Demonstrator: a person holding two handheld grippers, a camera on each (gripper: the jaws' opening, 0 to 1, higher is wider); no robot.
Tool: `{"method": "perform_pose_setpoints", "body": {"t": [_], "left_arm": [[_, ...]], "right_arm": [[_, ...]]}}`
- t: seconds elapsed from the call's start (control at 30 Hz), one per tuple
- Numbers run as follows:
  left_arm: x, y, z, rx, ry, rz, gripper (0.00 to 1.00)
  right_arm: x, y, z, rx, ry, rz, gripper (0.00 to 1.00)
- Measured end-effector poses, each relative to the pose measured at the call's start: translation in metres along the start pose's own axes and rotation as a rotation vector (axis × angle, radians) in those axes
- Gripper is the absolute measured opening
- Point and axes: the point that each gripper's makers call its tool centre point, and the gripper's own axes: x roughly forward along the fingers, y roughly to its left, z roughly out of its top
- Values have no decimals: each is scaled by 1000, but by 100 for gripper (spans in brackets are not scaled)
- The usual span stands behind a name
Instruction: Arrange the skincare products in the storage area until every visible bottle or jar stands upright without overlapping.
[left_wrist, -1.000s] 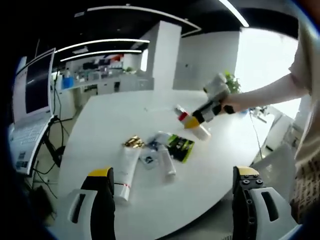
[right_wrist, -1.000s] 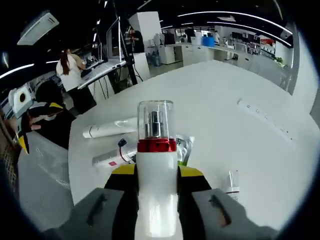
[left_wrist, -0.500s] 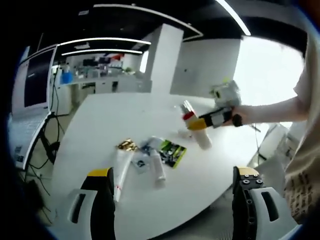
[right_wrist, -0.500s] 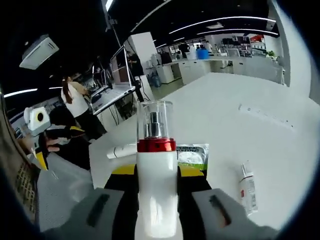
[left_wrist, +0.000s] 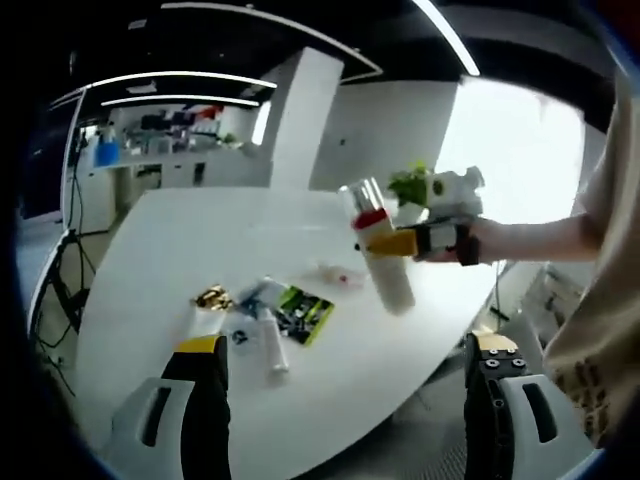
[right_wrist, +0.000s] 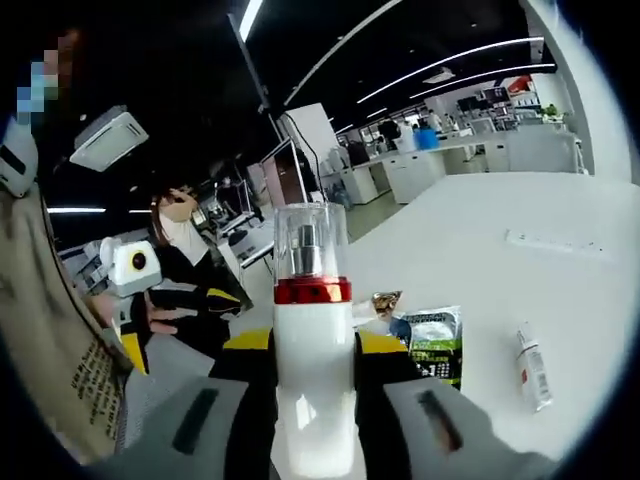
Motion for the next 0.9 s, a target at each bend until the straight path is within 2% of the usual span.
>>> {"method": "perform_pose_setpoints", "body": {"t": [0.23,0.33,0.5,0.73,0.9], "left_arm": [[9,-19,3,21,9,-75,97],[15,-32,0,56,32,-135,97],[21,-55,5,93,30,-220,97],[28,-77,10,115,24,-300,94],[30,-87,18,87,4,-342,91]], "right_arm": [[-8,31,8,-23,-33,98,28],[-12,45,15,-43,-49,142,28],[-19,72,21,-77,-50,230,28],[-30,98,28,-78,-88,297,28],[-38,108,29,-73,-116,319,28]]}}
